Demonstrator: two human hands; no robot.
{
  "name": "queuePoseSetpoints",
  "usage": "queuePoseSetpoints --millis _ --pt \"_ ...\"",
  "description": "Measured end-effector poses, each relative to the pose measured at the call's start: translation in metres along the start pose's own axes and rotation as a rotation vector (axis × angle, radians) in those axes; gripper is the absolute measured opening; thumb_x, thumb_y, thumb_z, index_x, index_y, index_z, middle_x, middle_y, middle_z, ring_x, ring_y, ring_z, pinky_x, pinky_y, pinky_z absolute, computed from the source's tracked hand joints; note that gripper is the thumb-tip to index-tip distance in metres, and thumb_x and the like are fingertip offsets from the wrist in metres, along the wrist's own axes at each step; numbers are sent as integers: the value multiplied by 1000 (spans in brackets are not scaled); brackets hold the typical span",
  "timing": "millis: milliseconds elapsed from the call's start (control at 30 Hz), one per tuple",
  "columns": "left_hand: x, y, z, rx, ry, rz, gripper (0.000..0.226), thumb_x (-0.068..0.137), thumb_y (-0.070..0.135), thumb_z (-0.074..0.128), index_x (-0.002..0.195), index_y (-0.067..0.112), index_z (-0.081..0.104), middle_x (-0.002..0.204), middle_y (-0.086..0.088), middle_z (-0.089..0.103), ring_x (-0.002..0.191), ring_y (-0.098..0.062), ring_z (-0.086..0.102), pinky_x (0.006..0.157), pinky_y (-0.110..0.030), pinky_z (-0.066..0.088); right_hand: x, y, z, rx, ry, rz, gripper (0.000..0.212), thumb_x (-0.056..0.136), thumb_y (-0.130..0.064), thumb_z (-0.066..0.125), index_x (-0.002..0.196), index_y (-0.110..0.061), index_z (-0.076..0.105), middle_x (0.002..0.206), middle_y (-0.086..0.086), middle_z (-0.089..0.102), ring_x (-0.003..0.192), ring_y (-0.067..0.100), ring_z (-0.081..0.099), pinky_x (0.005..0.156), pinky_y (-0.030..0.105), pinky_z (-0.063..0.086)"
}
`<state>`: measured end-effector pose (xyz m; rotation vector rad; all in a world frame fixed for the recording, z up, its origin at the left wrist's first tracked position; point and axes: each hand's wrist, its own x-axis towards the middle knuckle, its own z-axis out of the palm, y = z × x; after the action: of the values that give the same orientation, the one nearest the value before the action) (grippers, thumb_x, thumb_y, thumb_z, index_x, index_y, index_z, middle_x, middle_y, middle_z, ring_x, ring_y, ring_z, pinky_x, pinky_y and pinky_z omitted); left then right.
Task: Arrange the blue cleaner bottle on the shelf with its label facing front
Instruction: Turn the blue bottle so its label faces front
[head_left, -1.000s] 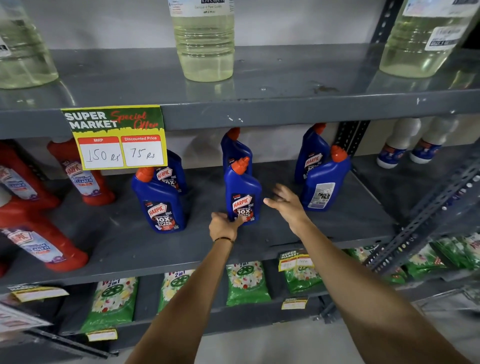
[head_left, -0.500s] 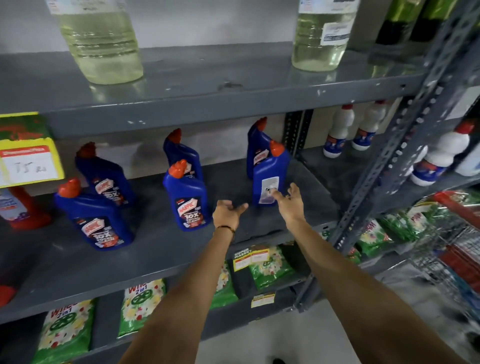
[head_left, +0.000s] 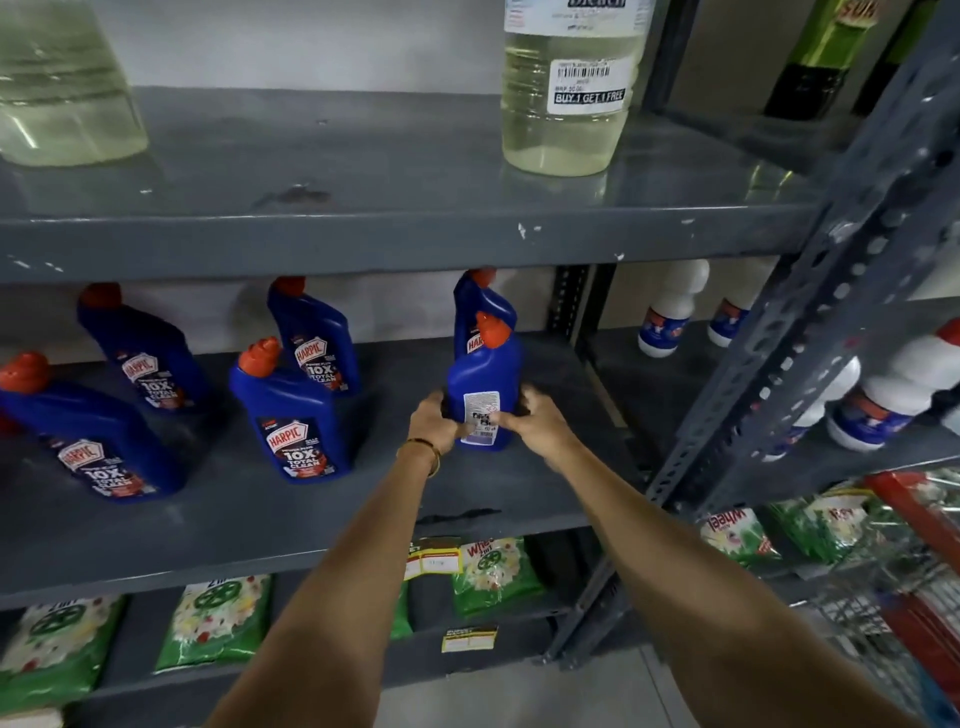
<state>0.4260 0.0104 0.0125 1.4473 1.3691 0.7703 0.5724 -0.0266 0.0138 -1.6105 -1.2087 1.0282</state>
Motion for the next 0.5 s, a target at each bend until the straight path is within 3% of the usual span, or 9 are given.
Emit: queuePoseSetpoints --millis 133,267,367,500 --pt "-1 0 -7 -37 1 35 51 66 -2 75 113 -1 54 116 -19 64 100 -28 61 88 -35 49 3 -6 -6 32 -45 -50 45 78 -1 67 120 -2 51 122 20 61 107 26 60 89 32 48" --pt "-1 6 -15 -111 18 99 44 63 5 80 99 6 55 109 -19 66 97 -29 63 86 -39 53 5 -13 -13 111 -53 -100 43 80 -1 65 121 -5 50 119 13 62 104 20 60 78 17 53" --pt "-7 11 -14 -95 107 160 38 59 17 84 76 18 50 93 -11 67 86 -27 65 77 -38 56 7 -20 -12 139 23 -124 40 84 -3 62 122 -9 51 119 15 63 105 23 60 90 33 51" --pt "-14 15 -5 -59 215 176 45 52 29 86 77 14 51 80 -1 65 73 -18 63 68 -35 54 9 -29 -5 169 -8 -72 37 86 -20 60 122 -21 51 118 3 64 103 16 61 93 37 50"
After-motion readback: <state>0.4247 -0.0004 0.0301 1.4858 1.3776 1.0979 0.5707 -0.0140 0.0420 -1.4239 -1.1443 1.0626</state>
